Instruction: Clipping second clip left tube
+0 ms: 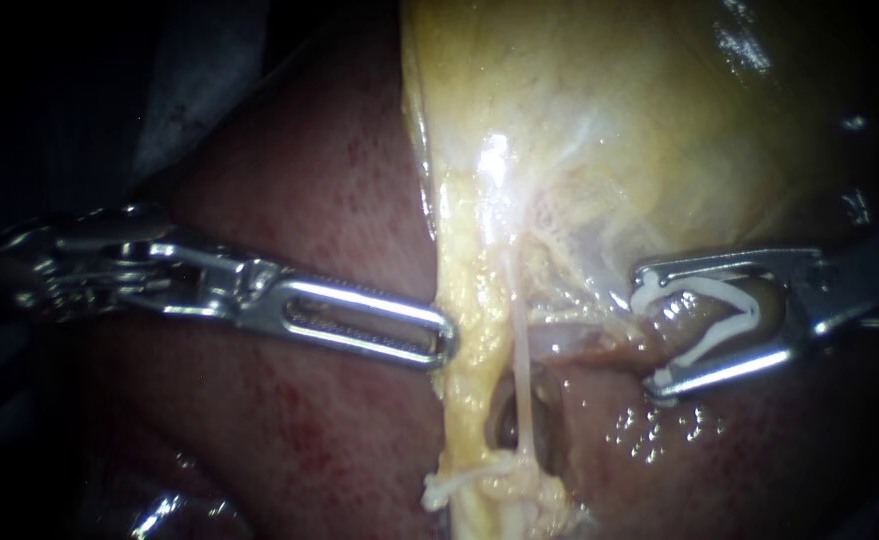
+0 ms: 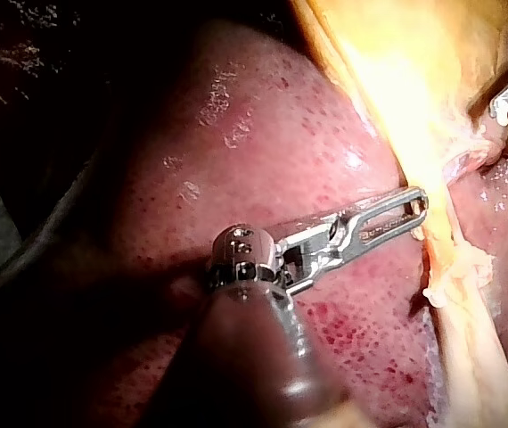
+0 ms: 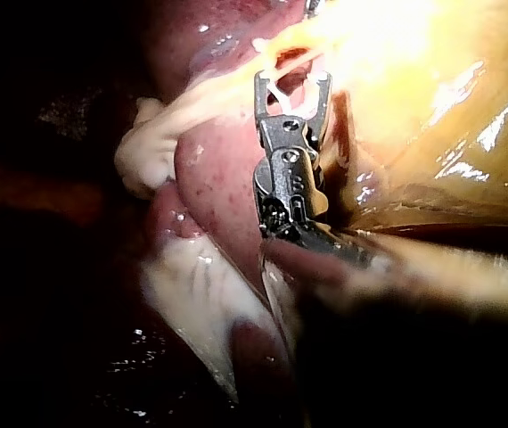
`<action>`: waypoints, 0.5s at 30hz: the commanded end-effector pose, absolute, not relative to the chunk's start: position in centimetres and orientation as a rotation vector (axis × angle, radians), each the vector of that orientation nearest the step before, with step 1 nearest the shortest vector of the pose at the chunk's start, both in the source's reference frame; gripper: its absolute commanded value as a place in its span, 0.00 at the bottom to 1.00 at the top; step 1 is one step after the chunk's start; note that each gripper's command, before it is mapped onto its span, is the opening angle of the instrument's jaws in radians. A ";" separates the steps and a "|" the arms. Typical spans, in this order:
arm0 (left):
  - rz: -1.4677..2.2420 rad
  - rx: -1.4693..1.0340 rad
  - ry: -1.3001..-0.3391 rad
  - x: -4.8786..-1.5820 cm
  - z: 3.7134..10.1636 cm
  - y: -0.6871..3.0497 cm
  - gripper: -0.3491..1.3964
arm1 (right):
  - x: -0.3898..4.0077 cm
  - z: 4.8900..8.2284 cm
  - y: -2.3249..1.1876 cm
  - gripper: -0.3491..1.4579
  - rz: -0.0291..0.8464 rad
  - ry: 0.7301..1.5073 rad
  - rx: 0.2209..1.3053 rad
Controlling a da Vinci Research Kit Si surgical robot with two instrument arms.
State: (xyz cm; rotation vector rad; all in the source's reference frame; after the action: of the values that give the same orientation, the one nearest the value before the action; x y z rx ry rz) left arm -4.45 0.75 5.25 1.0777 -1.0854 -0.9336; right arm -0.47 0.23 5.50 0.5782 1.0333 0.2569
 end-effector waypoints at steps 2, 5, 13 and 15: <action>-0.933 1.078 -1.085 -4.44 5.25 0.74 0.00 | -0.45 5.49 0.21 0.49 0.259 1.033 0.577; -0.935 1.083 -1.082 -4.40 5.23 0.72 0.00 | -0.42 5.49 0.19 0.49 0.260 1.033 0.575; -0.931 1.097 -1.078 -4.18 5.06 0.60 0.00 | -0.20 5.55 -0.01 0.50 0.244 1.037 0.591; -0.930 1.100 -1.078 -4.14 5.01 0.59 0.00 | -0.11 5.59 -0.09 0.50 0.234 1.040 0.602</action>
State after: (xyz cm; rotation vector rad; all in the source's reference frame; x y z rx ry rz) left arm -4.12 0.58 5.00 1.0992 -1.0767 -0.9336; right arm -0.08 -0.11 5.60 0.6051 1.0417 0.2314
